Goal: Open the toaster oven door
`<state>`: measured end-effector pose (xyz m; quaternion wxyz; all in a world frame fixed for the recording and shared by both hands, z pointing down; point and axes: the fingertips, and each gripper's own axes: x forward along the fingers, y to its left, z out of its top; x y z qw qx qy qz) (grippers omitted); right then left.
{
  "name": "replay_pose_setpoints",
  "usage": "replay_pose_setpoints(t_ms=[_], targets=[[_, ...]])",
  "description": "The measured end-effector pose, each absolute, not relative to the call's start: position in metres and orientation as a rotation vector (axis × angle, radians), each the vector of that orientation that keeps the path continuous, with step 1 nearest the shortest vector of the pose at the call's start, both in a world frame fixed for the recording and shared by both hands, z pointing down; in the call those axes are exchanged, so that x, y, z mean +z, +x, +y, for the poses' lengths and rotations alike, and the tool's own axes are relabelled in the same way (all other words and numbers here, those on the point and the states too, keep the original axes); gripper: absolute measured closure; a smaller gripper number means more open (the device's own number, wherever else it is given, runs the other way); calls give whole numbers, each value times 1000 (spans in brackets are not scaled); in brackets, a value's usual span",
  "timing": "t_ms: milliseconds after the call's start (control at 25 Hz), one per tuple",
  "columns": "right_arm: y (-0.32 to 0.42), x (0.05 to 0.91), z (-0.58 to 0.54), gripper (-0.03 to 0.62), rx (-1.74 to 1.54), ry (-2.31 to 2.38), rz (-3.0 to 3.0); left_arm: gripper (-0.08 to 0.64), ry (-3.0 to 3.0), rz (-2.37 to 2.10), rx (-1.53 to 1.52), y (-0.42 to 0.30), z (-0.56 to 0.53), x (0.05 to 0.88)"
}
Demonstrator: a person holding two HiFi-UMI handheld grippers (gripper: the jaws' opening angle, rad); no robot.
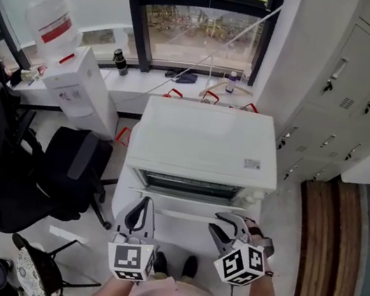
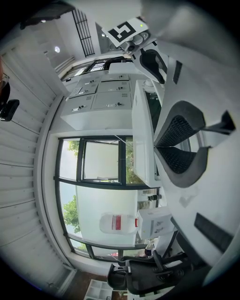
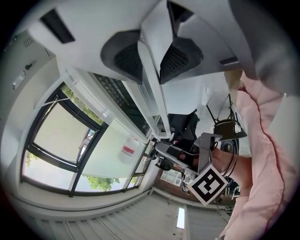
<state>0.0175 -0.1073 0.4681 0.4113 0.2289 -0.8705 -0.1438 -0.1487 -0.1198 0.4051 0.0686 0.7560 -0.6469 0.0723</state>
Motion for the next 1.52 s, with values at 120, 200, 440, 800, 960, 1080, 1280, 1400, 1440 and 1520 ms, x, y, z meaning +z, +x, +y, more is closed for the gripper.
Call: replay_pose_setpoints(t_ms=[120,200,440,800,960,1080,1280,1400,1440,1520], targets=[[17,469,-106,476,-365,578,-2187,546,2283,-1942,226,-148,-118,406],[17,469,-105,476,-366,580,-2185,546,2280,-1941,228,-149,-117,406],[17,471,-102,476,-363,581,-2187,546,2297,-1933,247,-146,-118,407],[18,475,-93,479,-354,563,-2186,546,2279,-1927,253,-148,-115,411],[18,478,-88,479,-349,559,-2186,546,2273,-1929,258,-149,-112,413],[19,480,-85,480,-347,555,-2184,546,2277,-1928,264,-149,-111,414],[20,485,-78,483,-343,539,-2180,546,2283,-1928,269,-145,-108,413],[21,488,-73,486,-347,525,-2178,546,2278,-1928,270,-141,-106,413],[21,489,-72,486,-348,521,-2177,546,2274,-1929,271,-141,-104,414],[22,491,-68,488,-350,514,-2174,546,2271,-1930,279,-139,-102,417]])
